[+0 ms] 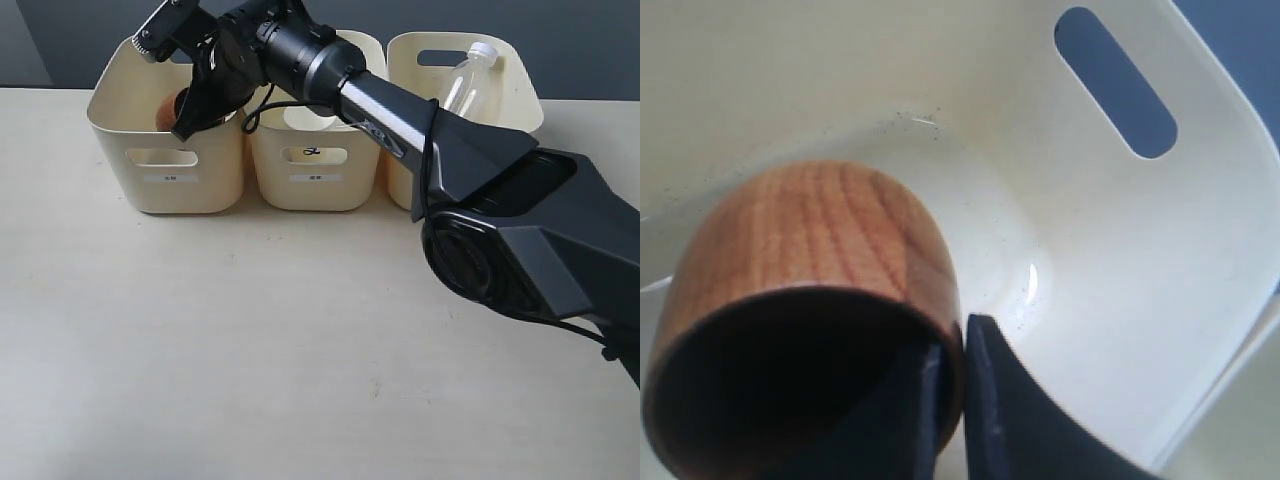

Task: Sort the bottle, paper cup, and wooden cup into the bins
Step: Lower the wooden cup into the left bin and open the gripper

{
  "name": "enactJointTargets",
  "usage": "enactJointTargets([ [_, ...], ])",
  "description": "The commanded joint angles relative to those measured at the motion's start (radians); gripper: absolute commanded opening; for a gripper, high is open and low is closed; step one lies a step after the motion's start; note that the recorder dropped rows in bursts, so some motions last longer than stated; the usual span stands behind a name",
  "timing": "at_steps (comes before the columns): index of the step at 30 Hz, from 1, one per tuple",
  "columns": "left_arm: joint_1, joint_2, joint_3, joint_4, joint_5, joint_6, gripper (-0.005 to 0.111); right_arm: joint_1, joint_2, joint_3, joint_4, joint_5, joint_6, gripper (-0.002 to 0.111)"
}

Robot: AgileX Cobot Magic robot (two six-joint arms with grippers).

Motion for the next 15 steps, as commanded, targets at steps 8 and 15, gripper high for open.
enactJointTargets([
  [8,-0.004,-0.005,0.001,-0.001,0.002,-0.002,0.000,-0.006,-0.003,-0.006,0.029,-0.019,-0.004,-0.001],
  [15,-0.004,-0.005,0.001,-0.001,0.002,-0.002,0.000,-0.006,-0.003,-0.006,0.043,-0.019,-0.004,0.024],
])
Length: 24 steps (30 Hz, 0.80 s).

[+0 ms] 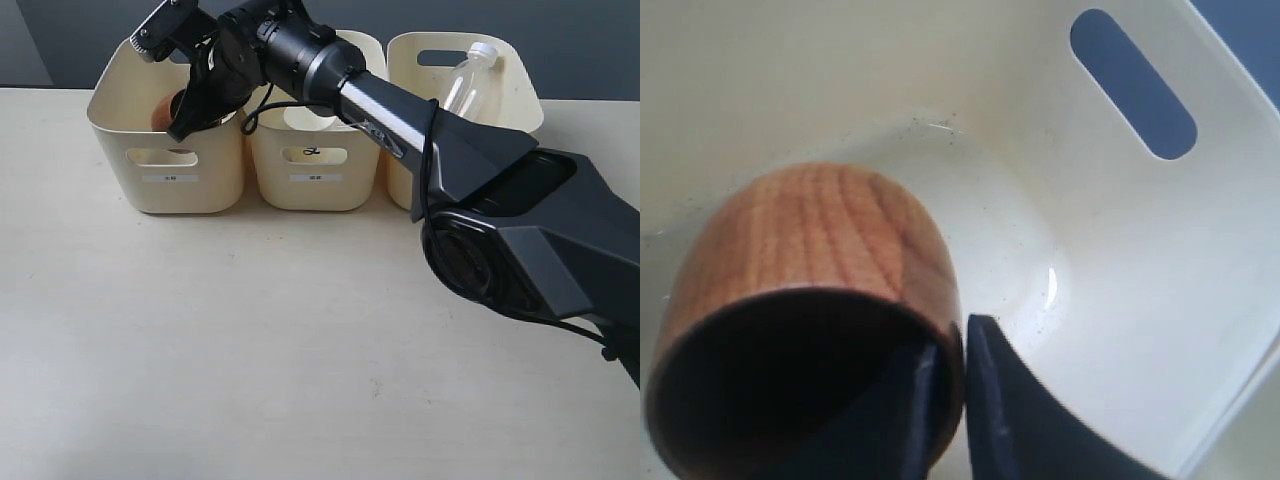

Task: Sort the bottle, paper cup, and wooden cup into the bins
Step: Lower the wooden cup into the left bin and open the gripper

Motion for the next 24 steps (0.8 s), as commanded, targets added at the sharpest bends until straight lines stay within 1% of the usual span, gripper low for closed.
enactJointTargets([
  [1,-0.004,-0.005,0.001,-0.001,0.002,-0.002,0.000,-0.006,-0.003,-0.006,0.005,-0.019,-0.004,0.029],
  [4,-0.004,-0.005,0.001,-0.001,0.002,-0.002,0.000,-0.006,-0.003,-0.006,0.005,-0.019,-0.004,0.032],
  [17,-0.004,-0.005,0.001,-0.001,0.002,-0.002,0.000,-0.006,-0.003,-0.006,0.018,-0.020,0.000,0.032],
  [24,-0.004,-0.005,0.001,-0.001,0.002,-0.002,0.000,-0.006,-0.003,-0.006,0.031,-0.052,0.003,0.032],
])
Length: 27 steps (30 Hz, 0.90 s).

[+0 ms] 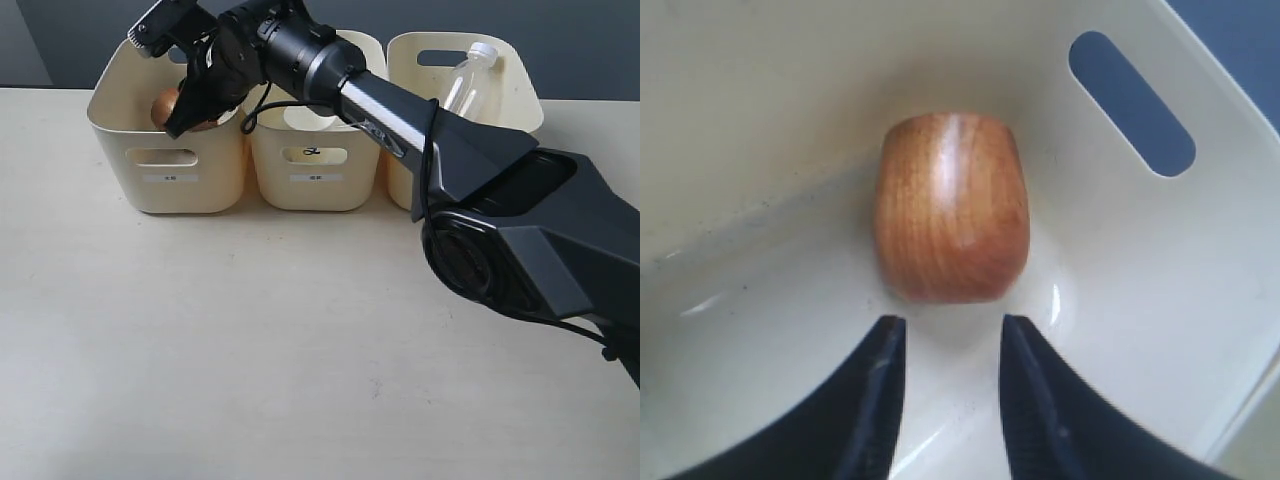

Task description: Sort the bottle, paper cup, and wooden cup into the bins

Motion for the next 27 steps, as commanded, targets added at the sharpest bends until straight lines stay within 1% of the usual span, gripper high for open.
enactJointTargets([
  [1,-0.004,-0.005,0.001,-0.001,0.002,-0.002,0.000,-0.006,-0.003,-0.006,0.010,-0.029,0.003,0.032],
  [6,-0.004,-0.005,0.001,-0.001,0.002,-0.002,0.000,-0.006,-0.030,-0.006,0.008,-0.026,0.003,0.032],
  [8,-0.004,-0.005,0.001,-0.001,0.002,-0.002,0.000,-0.006,-0.051,-0.006,0.008,-0.010,0.003,0.030],
  [11,-0.004,-0.005,0.001,-0.001,0.002,-0.002,0.000,-0.004,-0.083,-0.006,0.010,0.035,0.003,0.017],
  [14,-0.004,-0.005,0.001,-0.001,0.002,-0.002,0.000,-0.004,-0.118,-0.006,0.010,0.094,-0.001,0.002],
  [15,-0.004,-0.005,0.001,-0.001,0.002,-0.002,0.000,-0.004,-0.130,-0.006,0.010,0.112,-0.001,-0.001],
  [20,-0.004,-0.005,0.001,-0.001,0.002,-0.002,0.000,0.018,-0.185,-0.006,0.012,0.183,-0.007,-0.001],
  [27,-0.004,-0.005,0.001,-0.001,0.002,-0.002,0.000,0.091,-0.262,-0.006,-0.056,0.280,-0.007,-0.001],
])
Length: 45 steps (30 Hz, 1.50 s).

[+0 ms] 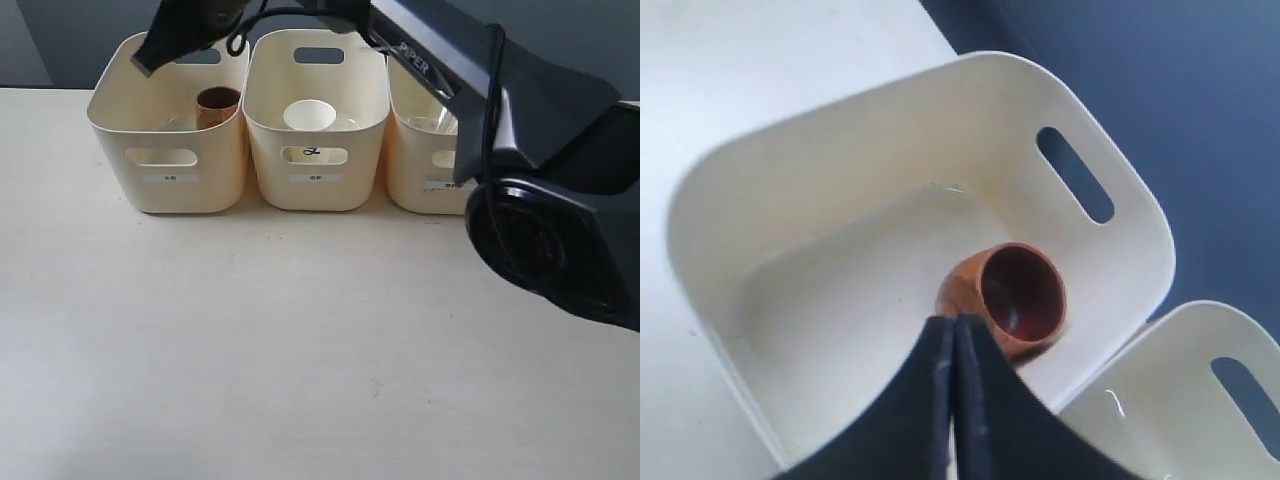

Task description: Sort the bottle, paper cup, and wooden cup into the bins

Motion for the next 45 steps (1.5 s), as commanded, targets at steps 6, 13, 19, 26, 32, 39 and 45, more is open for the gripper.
enactJointTargets([
  [6,-0.004,-0.005,0.001,-0.001,0.002,-0.002,0.000,0.080,-0.117,-0.006,-0.061,0.189,-0.005,-0.001],
  [13,-0.004,-0.005,0.001,-0.001,0.002,-0.002,0.000,0.157,-0.219,-0.006,-0.080,0.261,0.000,-0.001],
  [19,-0.004,-0.005,0.001,-0.001,0.002,-0.002,0.000,0.236,-0.328,0.008,-0.106,0.261,0.020,-0.001],
  [26,-0.004,-0.005,0.001,-0.001,0.002,-0.002,0.000,0.342,-0.464,0.008,-0.174,0.261,0.084,-0.001],
  [32,-0.004,-0.005,0.001,-0.001,0.002,-0.002,0.000,0.475,-0.581,0.008,-0.275,0.261,0.141,-0.001],
  [39,-0.004,-0.005,0.001,-0.001,0.002,-0.002,0.000,0.623,-0.749,0.130,-0.421,0.261,0.223,-0.001],
  [45,-0.004,-0.005,0.001,-0.001,0.002,-0.002,0.000,0.662,-0.937,0.343,-0.455,0.261,0.294,-0.001],
])
